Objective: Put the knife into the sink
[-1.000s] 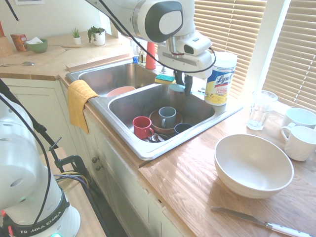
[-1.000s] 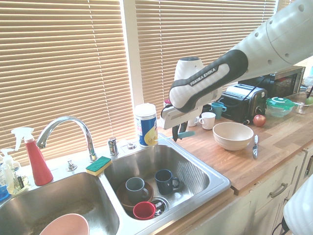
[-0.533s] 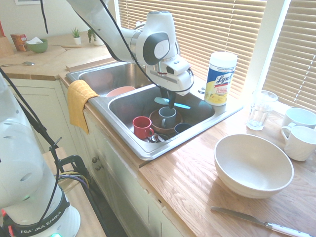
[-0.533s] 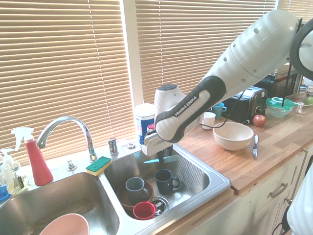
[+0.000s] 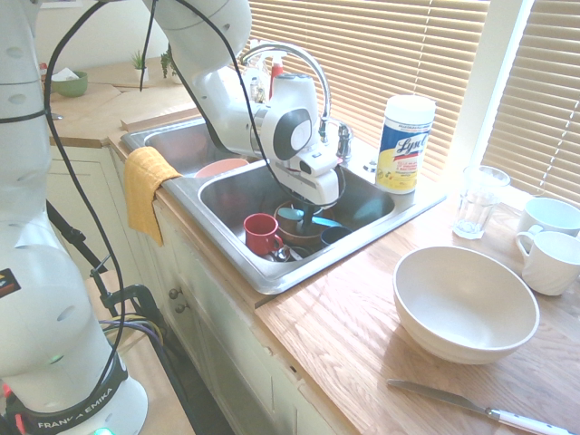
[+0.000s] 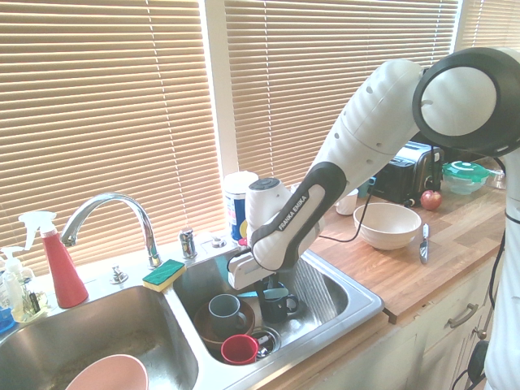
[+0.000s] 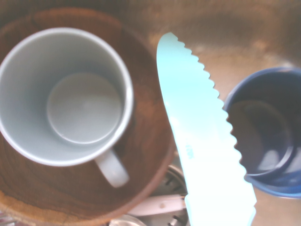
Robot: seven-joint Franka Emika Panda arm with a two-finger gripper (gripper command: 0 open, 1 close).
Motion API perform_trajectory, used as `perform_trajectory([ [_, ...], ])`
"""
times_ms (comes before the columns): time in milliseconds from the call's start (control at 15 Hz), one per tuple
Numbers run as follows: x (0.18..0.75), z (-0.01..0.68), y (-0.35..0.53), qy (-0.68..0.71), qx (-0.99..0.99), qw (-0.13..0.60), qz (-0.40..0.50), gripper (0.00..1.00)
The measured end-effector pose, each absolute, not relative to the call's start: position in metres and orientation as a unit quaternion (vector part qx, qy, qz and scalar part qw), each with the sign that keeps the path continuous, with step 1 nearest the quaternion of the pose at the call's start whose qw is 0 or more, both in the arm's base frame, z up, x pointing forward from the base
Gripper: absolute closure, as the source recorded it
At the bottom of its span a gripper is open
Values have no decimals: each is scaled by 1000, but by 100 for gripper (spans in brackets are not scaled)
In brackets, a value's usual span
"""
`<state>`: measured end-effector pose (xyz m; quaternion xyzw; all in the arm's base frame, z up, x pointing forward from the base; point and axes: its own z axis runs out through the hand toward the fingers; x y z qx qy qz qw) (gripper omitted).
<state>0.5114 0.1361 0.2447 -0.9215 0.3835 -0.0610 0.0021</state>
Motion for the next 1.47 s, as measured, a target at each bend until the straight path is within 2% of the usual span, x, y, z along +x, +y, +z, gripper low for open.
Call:
perform_trajectory([
  [400,504,178,145,391,-920,-18,-34,100],
  [467,504,170,144,395,-918,-20,-29,0],
  [1467,508,164,138,406,-913,-14,-21,0],
])
